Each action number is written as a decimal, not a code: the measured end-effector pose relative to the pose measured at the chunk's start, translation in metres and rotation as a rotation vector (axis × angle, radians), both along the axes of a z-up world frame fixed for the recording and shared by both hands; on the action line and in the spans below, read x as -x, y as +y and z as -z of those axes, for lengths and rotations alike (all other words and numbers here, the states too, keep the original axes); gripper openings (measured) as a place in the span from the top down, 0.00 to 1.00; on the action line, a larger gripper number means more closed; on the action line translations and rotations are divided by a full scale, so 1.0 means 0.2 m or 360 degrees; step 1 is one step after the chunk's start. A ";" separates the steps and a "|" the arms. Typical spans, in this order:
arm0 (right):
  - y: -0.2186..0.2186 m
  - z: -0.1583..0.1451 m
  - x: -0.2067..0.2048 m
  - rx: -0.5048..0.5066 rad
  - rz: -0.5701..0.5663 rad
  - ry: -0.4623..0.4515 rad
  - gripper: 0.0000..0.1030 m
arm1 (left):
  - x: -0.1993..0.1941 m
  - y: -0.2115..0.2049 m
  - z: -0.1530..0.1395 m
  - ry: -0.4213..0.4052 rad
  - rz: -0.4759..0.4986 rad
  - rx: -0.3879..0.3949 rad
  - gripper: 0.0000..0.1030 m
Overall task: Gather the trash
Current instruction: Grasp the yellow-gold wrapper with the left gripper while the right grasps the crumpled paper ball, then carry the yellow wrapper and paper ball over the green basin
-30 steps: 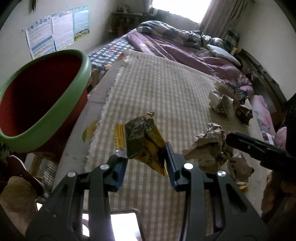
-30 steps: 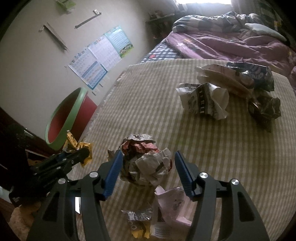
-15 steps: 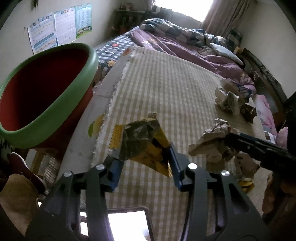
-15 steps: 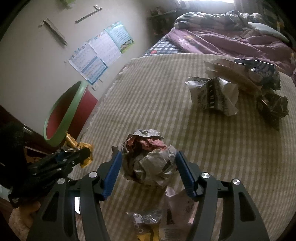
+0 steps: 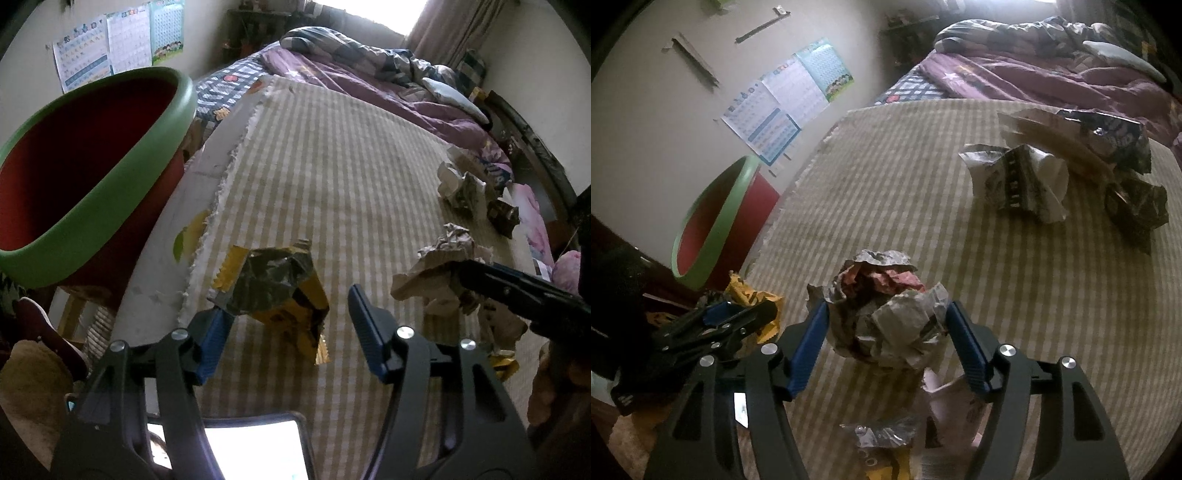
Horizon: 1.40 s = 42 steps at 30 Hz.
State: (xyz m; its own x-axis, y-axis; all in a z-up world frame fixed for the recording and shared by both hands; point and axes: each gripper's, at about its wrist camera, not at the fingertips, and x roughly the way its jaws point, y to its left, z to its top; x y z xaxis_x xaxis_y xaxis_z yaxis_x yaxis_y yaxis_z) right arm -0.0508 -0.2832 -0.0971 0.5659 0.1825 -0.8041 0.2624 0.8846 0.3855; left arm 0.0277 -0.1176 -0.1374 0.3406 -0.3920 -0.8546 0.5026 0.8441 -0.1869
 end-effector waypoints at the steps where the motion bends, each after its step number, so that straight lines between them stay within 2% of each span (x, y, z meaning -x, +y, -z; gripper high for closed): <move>1: 0.00 0.00 0.00 -0.0002 0.0004 0.0002 0.37 | 0.00 0.00 0.00 0.0000 0.0001 0.0001 0.43; 4: 0.00 0.01 -0.01 0.0002 0.0001 0.0015 0.37 | 0.01 -0.01 0.00 0.0003 0.0012 -0.0003 0.44; 6: 0.01 0.01 -0.02 0.0018 -0.0003 0.0021 0.37 | 0.01 -0.02 0.01 0.0012 0.0020 -0.0010 0.54; 9: 0.02 0.02 -0.02 0.0040 0.0008 0.0027 0.38 | 0.01 -0.02 0.02 0.0021 0.0028 -0.0007 0.59; 10: 0.02 0.02 -0.03 0.0048 0.0009 0.0028 0.40 | 0.01 -0.02 0.02 0.0019 0.0029 -0.0005 0.60; 12: 0.04 0.02 -0.03 0.0090 0.0009 0.0037 0.54 | 0.02 -0.02 0.01 0.0004 0.0030 0.0001 0.64; 13: 0.04 0.02 -0.03 0.0098 0.0005 0.0037 0.54 | 0.01 -0.01 0.00 -0.0005 0.0029 0.0004 0.65; 18: 0.03 -0.01 -0.03 0.0095 0.0015 0.0001 0.61 | 0.00 0.00 -0.04 -0.0051 0.0014 0.0023 0.66; 25: 0.06 -0.11 -0.05 0.0116 0.0012 -0.0110 0.61 | -0.04 0.08 -0.17 -0.0191 -0.0053 0.0066 0.66; 32: 0.13 -0.20 -0.12 0.0115 -0.0011 -0.0205 0.61 | -0.10 0.23 -0.32 -0.0354 -0.0190 0.0096 0.66; 42: 0.31 -0.27 -0.29 0.0102 -0.0101 -0.0299 0.61 | -0.22 0.45 -0.33 -0.0382 -0.0347 0.0105 0.66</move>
State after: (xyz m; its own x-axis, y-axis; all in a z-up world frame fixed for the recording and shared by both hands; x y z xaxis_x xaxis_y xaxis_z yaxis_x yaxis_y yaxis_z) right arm 0.0073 -0.2213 -0.0423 0.6958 0.1746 -0.6967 0.1340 0.9214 0.3648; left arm 0.0717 -0.0284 -0.0706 0.6112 -0.3397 -0.7149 0.3478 0.9266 -0.1429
